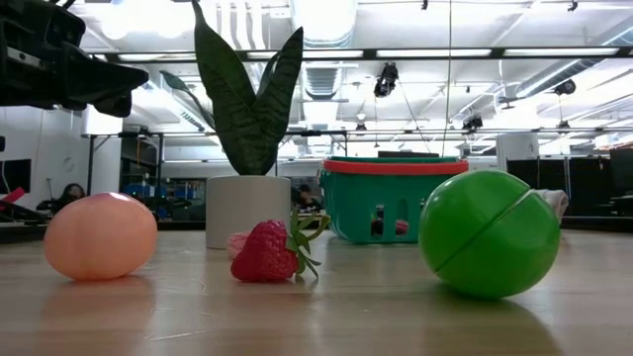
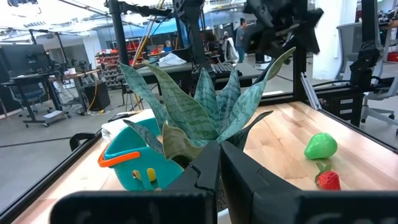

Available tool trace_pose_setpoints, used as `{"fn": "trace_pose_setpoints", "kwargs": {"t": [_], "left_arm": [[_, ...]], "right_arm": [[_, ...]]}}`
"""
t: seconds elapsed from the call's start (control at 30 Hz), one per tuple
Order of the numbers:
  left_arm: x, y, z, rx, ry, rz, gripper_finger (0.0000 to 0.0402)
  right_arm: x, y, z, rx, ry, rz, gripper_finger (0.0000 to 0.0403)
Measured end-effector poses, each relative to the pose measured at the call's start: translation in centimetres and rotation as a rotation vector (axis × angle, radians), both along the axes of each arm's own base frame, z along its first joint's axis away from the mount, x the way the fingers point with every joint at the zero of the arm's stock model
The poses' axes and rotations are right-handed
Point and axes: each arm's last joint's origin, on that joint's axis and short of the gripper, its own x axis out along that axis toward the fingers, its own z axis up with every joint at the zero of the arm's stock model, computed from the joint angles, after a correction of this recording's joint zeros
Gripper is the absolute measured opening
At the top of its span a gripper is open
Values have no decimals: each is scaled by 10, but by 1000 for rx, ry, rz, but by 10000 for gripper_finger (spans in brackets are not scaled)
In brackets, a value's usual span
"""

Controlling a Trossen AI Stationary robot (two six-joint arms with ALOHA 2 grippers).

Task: Build produce basket
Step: Put the pear into the basket

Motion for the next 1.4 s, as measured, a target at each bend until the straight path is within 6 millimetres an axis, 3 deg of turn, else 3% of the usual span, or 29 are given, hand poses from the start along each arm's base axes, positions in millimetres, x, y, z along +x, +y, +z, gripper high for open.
{"fn": "trace_pose_setpoints", "kwargs": {"t": [0.2,0.53,0.67,1.4], "left_arm": [[0,0,0,0,0,0,0],[0,0,0,0,0,0,0],[0,0,0,0,0,0,0],[0,0,0,0,1,0,0]], "right_arm": [[14,14,-30,-94,40,57,327],[47,39,-55,-158,69,88,327],[59,47,-72,-257,61,88,327],[73,55,-127,-362,107,32,327]]}}
